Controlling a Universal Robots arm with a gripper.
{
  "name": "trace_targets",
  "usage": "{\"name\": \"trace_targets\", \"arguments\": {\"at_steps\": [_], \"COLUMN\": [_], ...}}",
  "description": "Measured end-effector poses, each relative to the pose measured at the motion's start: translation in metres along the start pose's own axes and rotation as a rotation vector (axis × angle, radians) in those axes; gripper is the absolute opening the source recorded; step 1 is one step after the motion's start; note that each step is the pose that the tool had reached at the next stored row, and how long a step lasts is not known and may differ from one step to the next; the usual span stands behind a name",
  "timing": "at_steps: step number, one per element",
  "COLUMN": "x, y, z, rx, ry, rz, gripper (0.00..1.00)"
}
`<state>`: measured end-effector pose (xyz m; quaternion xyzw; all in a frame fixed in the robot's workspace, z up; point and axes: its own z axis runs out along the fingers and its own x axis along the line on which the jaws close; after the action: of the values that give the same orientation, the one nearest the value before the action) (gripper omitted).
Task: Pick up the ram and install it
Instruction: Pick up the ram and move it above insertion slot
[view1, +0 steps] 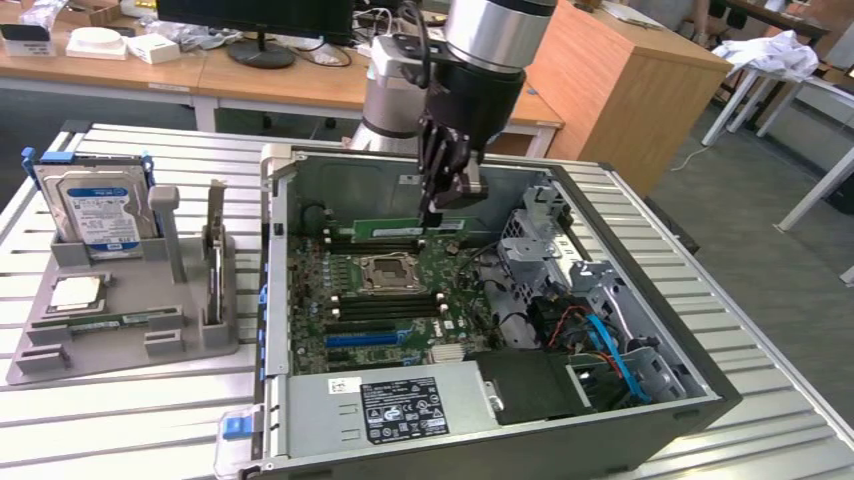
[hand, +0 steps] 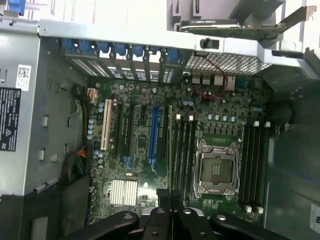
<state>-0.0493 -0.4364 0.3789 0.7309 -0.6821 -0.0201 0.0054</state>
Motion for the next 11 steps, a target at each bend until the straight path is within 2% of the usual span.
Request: {"name": "trace_targets", "arguments": {"at_steps": [8,11], "x": [-0.010,-0.010], "y": [-0.0092,-0.0160], "z": [-0.0001,-0.0003], "rx": [0.0000,0.0000], "ry": [0.0001,0.0001], "rz": [0.000,0.000], "gripper": [0.12,0.12]}}
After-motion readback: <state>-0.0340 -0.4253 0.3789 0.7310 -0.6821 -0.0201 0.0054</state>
